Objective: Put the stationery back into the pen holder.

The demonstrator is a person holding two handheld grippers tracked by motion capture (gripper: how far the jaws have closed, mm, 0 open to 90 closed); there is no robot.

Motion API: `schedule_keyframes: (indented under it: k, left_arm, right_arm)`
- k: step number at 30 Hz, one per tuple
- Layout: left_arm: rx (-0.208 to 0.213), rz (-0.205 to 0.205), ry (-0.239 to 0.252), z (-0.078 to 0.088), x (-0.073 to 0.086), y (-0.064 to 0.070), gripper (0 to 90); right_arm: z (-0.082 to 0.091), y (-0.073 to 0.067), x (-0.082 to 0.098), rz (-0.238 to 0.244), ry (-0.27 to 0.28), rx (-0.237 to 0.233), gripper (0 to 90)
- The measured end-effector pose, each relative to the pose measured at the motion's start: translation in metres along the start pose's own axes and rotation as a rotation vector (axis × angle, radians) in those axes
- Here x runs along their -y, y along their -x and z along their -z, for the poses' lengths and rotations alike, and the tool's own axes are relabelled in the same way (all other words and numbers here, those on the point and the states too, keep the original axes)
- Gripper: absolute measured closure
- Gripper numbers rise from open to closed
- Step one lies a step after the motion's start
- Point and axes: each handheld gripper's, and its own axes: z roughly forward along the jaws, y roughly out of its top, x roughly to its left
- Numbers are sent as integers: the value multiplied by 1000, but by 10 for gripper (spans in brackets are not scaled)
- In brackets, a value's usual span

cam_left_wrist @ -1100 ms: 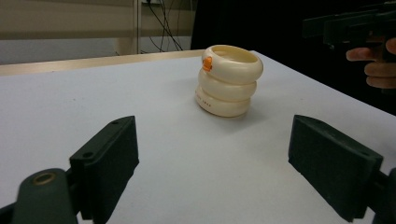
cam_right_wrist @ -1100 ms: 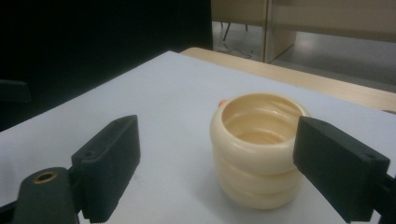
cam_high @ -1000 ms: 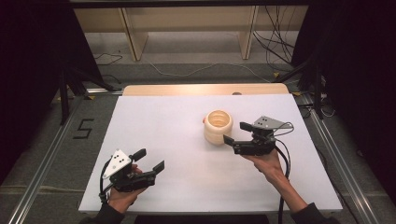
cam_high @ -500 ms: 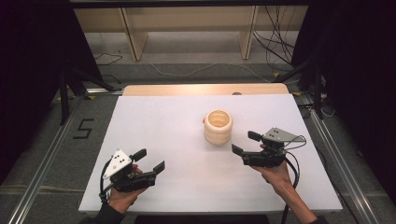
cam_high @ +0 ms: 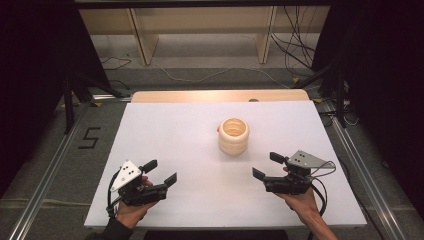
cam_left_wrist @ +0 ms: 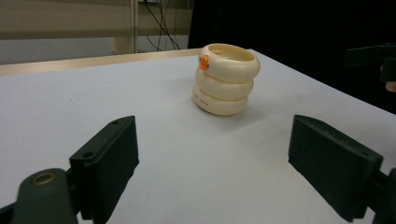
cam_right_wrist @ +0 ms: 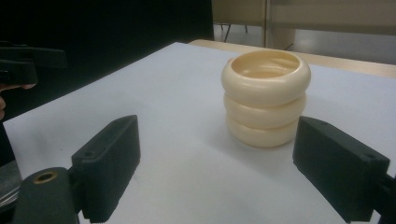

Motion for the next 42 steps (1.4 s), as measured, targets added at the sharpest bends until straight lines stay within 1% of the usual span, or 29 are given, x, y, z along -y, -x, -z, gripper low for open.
schedule_keyframes:
  k: [3, 10, 15, 20, 42]
  left_arm:
    - [2, 0, -1, 0, 0, 0, 151]
    - [6, 0, -2, 0, 0, 0, 151]
    - [12, -3, -5, 0, 0, 1, 151]
    - [16, -6, -7, 0, 0, 1, 151]
    - [18, -10, -4, 0, 0, 2, 151]
  right_arm:
    - [3, -3, 5, -2, -6, 0, 156]
    - [6, -8, 15, 22, -24, 16, 156]
    - [9, -8, 21, 14, -20, 17, 156]
    - [11, -8, 26, 5, -28, 22, 156]
    - [12, -5, 26, -2, -17, 33, 156]
